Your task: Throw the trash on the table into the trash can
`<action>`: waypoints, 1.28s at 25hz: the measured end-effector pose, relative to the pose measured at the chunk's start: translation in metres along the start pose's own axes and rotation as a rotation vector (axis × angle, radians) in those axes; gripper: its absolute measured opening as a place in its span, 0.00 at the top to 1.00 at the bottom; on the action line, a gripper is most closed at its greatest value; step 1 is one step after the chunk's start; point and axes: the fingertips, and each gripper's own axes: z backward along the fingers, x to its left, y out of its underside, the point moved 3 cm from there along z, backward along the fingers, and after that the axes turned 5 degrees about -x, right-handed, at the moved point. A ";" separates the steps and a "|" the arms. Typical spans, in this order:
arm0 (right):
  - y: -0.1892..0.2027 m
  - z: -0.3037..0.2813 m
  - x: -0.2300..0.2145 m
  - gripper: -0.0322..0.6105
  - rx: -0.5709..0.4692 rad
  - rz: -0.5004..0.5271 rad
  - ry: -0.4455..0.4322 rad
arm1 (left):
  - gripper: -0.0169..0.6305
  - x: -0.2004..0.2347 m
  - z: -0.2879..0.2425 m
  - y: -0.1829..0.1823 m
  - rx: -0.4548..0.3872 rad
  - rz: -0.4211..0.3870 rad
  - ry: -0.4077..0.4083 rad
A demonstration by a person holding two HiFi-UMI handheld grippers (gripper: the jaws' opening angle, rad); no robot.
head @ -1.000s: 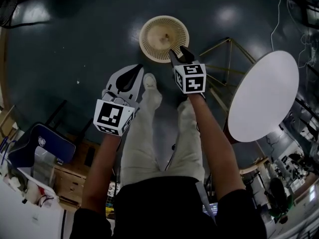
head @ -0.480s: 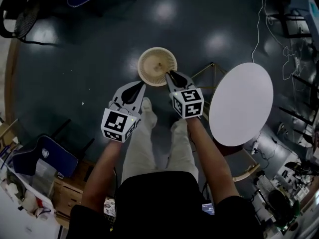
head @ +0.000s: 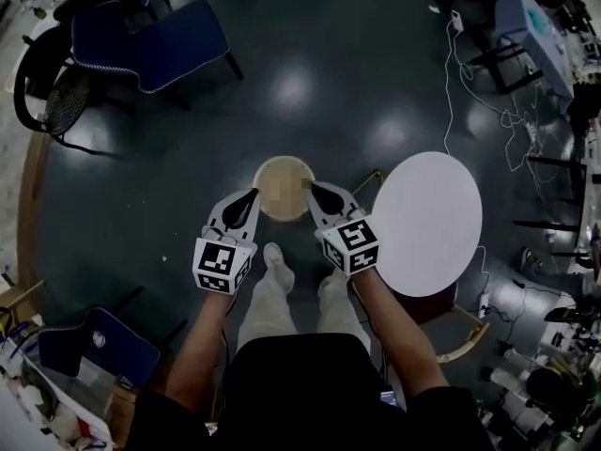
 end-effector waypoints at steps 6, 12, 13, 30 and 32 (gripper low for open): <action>-0.055 0.048 0.014 0.92 -0.105 0.034 0.009 | 0.95 -0.023 0.009 -0.044 -0.037 -0.034 0.020; -0.084 0.080 0.025 0.92 -0.164 0.074 0.013 | 0.95 -0.050 0.022 -0.079 -0.076 -0.081 0.048; -0.088 0.084 0.027 0.92 -0.173 0.079 0.012 | 0.95 -0.055 0.024 -0.084 -0.082 -0.090 0.047; -0.095 0.201 0.047 0.92 -0.293 0.128 -0.026 | 0.95 -0.174 0.063 -0.109 -0.155 -0.172 0.038; -0.095 0.213 0.049 0.92 -0.306 0.133 -0.031 | 0.95 -0.187 0.069 -0.112 -0.172 -0.165 0.041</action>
